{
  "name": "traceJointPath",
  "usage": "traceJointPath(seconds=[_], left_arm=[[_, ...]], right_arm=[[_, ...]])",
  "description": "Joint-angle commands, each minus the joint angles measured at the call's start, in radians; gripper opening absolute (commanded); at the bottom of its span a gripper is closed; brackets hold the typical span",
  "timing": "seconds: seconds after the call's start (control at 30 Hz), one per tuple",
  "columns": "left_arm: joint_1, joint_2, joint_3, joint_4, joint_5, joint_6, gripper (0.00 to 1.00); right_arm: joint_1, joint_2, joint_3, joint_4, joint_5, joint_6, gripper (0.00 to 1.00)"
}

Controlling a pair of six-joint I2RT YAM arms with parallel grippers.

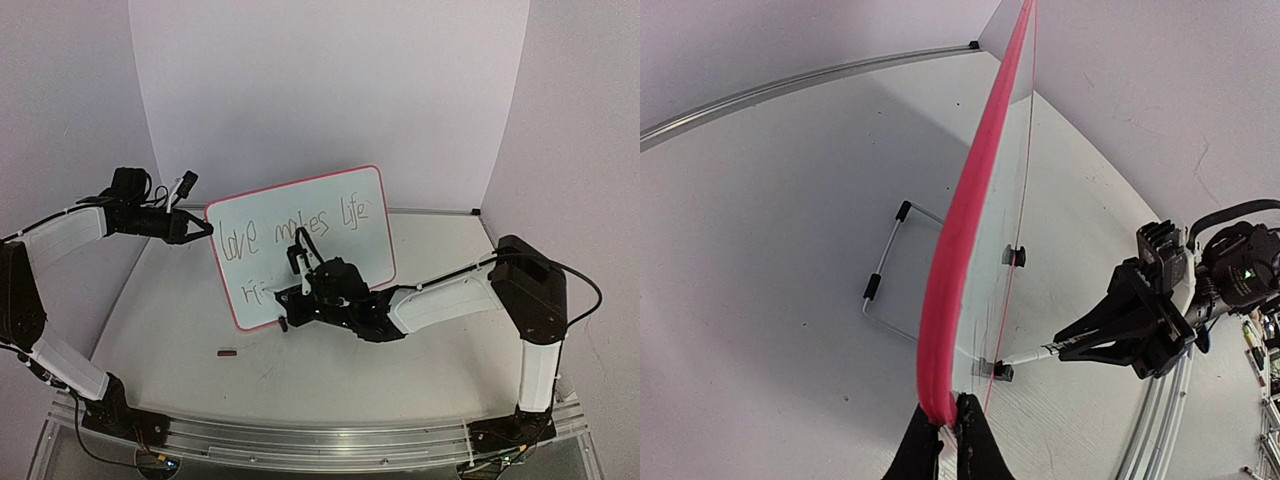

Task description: Write a sentence on the whiteboard

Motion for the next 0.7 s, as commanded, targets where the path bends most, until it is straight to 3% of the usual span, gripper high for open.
traceJointPath(seconds=[0.0,0.67], left_arm=[[-0.02,0.016,0.017,-0.038,-0.059,0.065,0.0],[-0.021,0.02,0.016,-0.04,-0.06,0.065,0.0]], right_arm=[[-0.004,-0.037,0.031,0.029,0.034,-0.009,0.0],[-0.012,0.013,0.071,0.014,0.018,-0.022,0.0]])
